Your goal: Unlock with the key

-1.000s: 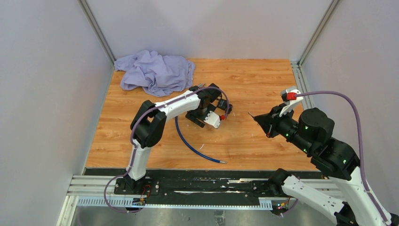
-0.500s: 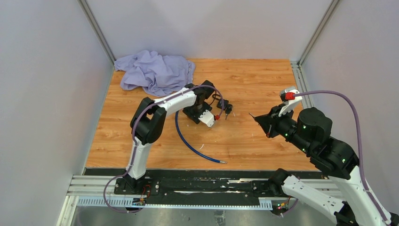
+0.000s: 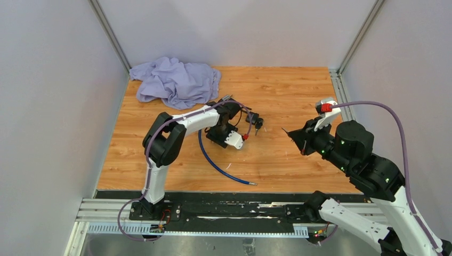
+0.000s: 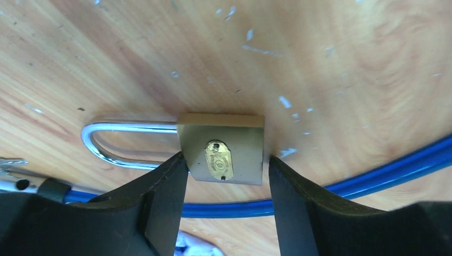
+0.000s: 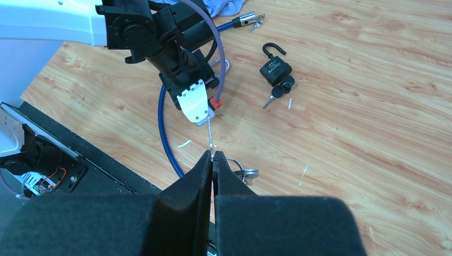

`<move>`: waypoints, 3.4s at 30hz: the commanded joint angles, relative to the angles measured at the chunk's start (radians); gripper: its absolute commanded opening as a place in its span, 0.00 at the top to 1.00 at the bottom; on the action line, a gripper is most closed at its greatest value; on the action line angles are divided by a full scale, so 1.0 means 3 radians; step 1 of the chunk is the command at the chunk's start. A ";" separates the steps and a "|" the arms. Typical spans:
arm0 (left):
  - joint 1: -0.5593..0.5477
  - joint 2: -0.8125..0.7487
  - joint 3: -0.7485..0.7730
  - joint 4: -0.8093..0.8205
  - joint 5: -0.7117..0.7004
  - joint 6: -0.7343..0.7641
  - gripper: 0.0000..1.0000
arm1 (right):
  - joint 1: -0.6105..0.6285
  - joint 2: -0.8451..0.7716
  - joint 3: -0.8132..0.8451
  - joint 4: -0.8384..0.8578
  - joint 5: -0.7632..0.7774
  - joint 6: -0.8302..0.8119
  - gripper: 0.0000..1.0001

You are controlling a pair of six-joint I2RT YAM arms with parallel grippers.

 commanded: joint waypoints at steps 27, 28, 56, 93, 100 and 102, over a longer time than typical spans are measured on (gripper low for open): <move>-0.0121 -0.0171 -0.0184 0.0188 0.0024 -0.1657 0.38 | -0.0040 -0.0064 0.0014 0.0007 0.0046 0.0088 0.99; -0.0114 -0.0146 -0.0119 0.0188 0.0028 -0.1827 0.40 | -0.0038 -0.0050 0.0017 0.0007 0.0046 0.0079 0.99; 0.0191 -0.0402 0.0529 -0.1027 0.1019 -0.1080 0.02 | -0.0038 0.0037 0.0015 0.0036 0.0069 0.0039 0.99; 0.0398 0.0413 0.0613 -0.1034 0.1462 0.0871 0.12 | -0.0038 0.0307 0.0194 -0.0014 0.0314 0.0124 0.99; 0.0399 0.0349 0.0517 -0.0748 0.1509 0.0597 0.23 | -0.0038 0.0361 0.0192 -0.0018 0.0305 0.0128 0.99; 0.0398 0.0304 0.0504 -0.0660 0.1546 0.0468 0.32 | -0.0043 0.0377 0.0186 -0.0016 0.0293 0.0138 0.99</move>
